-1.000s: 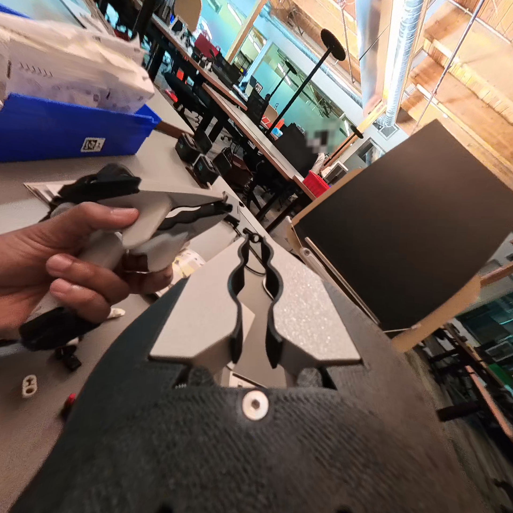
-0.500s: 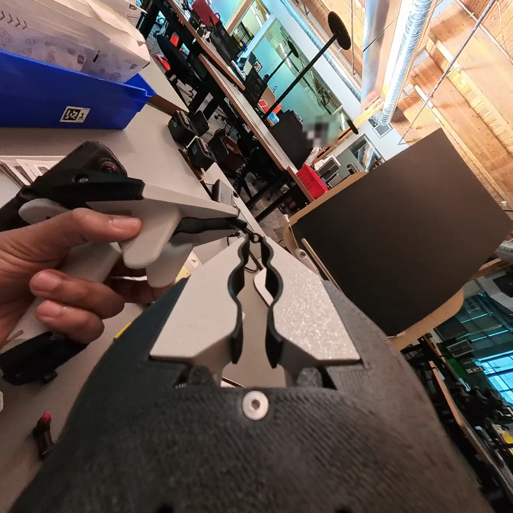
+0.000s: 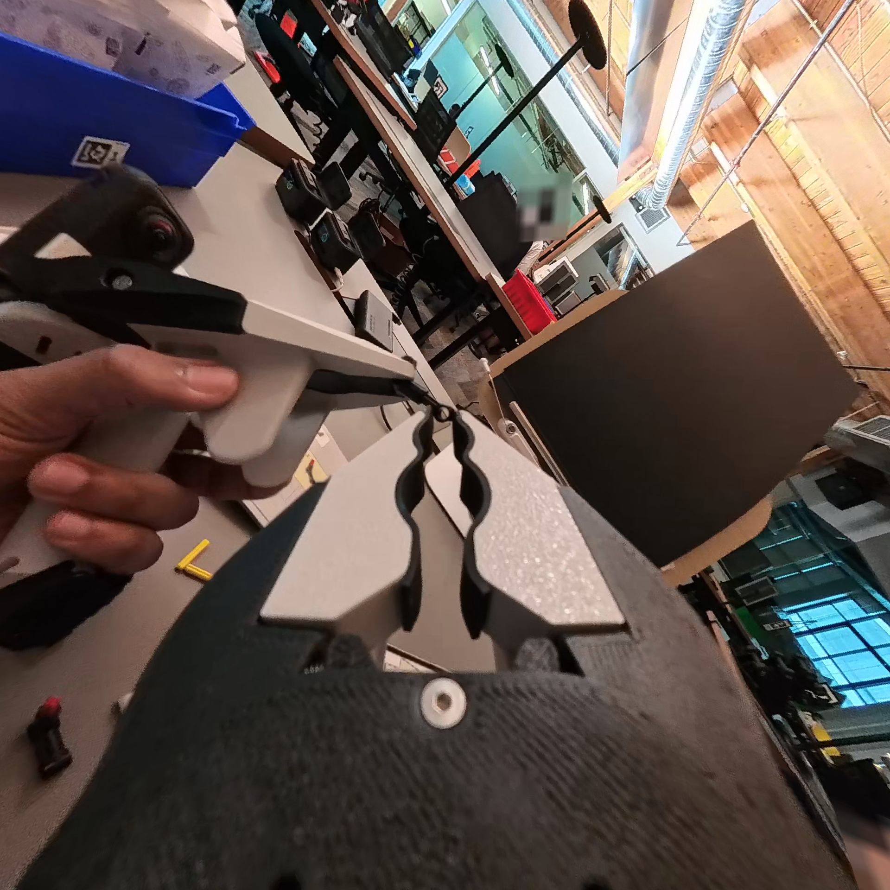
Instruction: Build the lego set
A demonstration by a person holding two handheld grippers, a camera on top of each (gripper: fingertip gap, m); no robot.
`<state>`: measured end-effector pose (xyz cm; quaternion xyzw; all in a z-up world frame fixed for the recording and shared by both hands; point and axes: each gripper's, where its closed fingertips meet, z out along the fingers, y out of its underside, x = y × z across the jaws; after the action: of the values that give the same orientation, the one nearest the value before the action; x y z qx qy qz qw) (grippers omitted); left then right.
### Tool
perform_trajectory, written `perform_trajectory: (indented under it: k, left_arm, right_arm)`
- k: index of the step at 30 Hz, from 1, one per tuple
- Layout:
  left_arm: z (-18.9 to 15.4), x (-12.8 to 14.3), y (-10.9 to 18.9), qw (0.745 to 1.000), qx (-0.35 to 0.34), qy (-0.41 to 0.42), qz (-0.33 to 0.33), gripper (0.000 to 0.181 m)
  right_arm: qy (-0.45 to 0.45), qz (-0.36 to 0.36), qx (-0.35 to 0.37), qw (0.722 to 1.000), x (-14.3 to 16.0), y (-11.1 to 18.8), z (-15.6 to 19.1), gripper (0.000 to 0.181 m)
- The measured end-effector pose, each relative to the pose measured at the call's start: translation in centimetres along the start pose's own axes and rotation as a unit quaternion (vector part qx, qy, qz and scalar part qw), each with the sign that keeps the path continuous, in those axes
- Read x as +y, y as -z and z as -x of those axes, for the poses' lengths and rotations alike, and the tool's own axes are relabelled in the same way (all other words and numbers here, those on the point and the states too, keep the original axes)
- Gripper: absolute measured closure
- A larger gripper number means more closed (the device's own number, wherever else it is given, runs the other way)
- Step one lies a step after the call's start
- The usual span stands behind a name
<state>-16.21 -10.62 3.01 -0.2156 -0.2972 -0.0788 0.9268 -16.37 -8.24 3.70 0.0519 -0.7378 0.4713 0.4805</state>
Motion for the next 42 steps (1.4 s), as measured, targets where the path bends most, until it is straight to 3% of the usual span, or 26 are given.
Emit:
perform_trajectory:
  k: [20,23,42]
  left_arm:
    - [-0.3,1.3,-0.7,0.991,-0.04,-0.115,0.056,0.175]
    - [-0.3,1.0,-0.6,0.989,-0.046,-0.129,0.05,0.175]
    - [-0.2,0.9,-0.6,0.991,-0.048,-0.12,0.046,0.175]
  right_arm:
    - [-0.068,0.052,-0.074,0.994,1.0,0.3,0.4,0.175]
    - [-0.063,0.054,-0.059,0.995,1.2,0.3,0.1,0.175]
    - [-0.073,0.042,-0.05,0.995,0.5,0.1,0.0,0.175]
